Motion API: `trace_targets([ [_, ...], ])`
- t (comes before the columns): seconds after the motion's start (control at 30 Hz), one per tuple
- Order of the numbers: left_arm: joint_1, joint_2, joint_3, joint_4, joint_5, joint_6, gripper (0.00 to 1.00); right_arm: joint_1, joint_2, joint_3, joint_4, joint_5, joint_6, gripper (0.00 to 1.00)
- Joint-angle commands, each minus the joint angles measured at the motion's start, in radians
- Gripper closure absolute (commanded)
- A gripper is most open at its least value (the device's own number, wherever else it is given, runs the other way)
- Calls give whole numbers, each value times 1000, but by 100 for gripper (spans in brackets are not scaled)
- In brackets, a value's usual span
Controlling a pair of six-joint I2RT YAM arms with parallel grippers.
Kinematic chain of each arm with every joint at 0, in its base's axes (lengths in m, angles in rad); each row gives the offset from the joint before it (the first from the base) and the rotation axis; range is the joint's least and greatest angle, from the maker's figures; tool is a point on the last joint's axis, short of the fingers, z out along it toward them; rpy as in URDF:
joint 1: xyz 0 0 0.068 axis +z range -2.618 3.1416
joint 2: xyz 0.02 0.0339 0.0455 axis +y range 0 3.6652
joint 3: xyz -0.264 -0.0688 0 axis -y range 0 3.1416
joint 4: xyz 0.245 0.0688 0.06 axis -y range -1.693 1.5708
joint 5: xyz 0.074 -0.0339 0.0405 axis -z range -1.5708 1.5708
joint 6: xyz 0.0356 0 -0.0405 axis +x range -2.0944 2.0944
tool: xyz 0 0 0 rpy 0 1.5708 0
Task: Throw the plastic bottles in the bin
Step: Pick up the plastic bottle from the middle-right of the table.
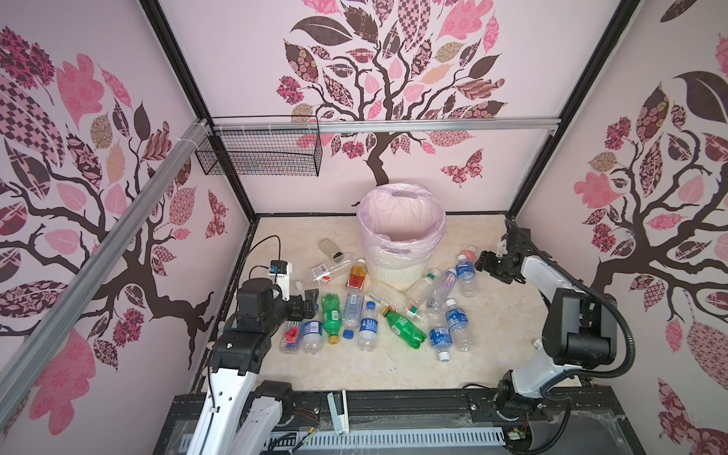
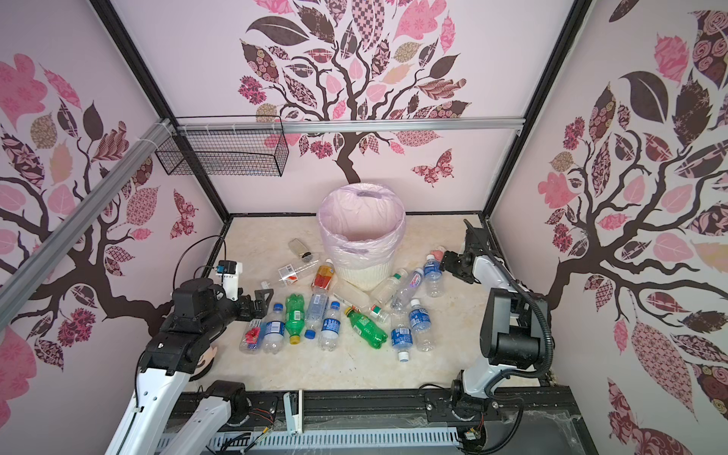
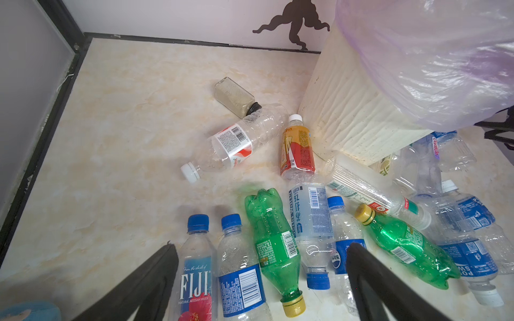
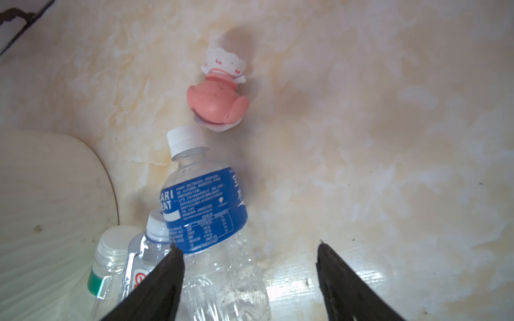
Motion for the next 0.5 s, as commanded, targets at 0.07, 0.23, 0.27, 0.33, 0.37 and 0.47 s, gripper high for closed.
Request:
trace_targets([
  [0.07,5,-6,-7,18,11,-6,2,34,-21,9,-61,-17,-54,20],
  [0.23,5,-9,-10,17,9,-8,2,52,-6,13,-68,-25,-69,20],
  [0.27,5,-9,-13,17,9,-9,2,55,0,11,-68,-25,-71,20],
  [0.33,5,-9,-17,20,10,-12,2,60,13,14,-67,-25,-72,20],
  [0.37,5,-9,-17,23,11,-13,2,62,20,14,-68,-27,-74,20],
  [0.47,5,-6,-15,23,12,-14,2,66,37,16,-62,-33,-71,20],
])
